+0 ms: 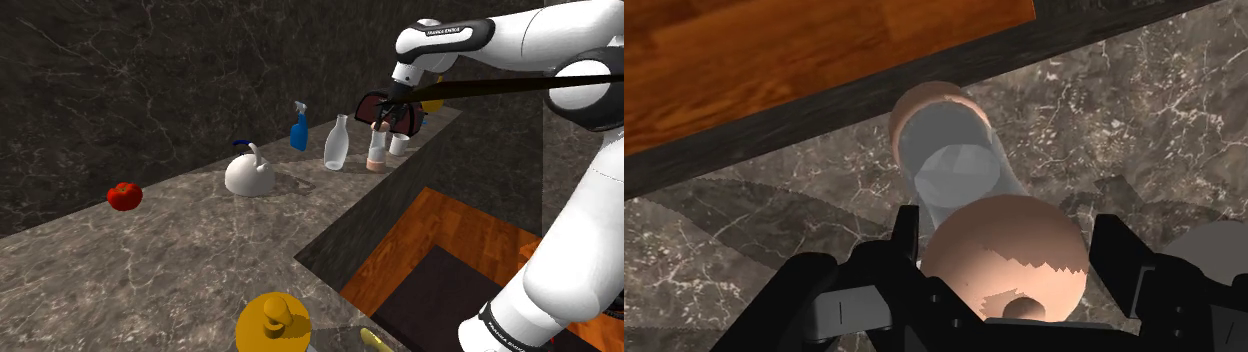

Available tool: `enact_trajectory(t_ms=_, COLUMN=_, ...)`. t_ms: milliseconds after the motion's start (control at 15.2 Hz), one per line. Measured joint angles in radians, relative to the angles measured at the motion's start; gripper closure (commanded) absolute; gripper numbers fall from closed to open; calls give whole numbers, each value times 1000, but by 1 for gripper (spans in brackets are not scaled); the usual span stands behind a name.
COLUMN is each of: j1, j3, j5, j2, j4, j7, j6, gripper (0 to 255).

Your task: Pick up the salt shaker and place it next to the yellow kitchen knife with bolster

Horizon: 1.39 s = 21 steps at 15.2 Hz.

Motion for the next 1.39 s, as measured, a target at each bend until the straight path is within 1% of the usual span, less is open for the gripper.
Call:
enact_trajectory(t_ms=132, j1=21, j3=12, j5=-21, j2=-77, j4=-81, j7=35, j6=13, gripper=255)
enact_trajectory(t_ms=396, j1=49, j3=41, j5=-55, j2=-225, j4=-240, j7=96, j6=40, gripper=255)
enact_trajectory(t_ms=726, j1=74, j3=94, j5=-83, j2=-405, j4=-397, j7=189, j6=32, gripper=255)
enact_trajectory(t_ms=858, j1=82, j3=117, j5=-86, j2=-465, j4=-450, j7=223, j6=31, gripper=255)
enact_trajectory(t_ms=1056, j1=91, j3=151, j5=-89, j2=-574, j4=-524, j7=273, j6=3, gripper=255)
enact_trajectory(t_ms=1254, j1=105, j3=196, j5=-79, j2=-674, j4=-599, j7=331, j6=-14, gripper=255)
enact_trajectory(t_ms=1386, j1=114, j3=221, j5=-69, j2=-725, j4=-626, j7=364, j6=-33, gripper=255)
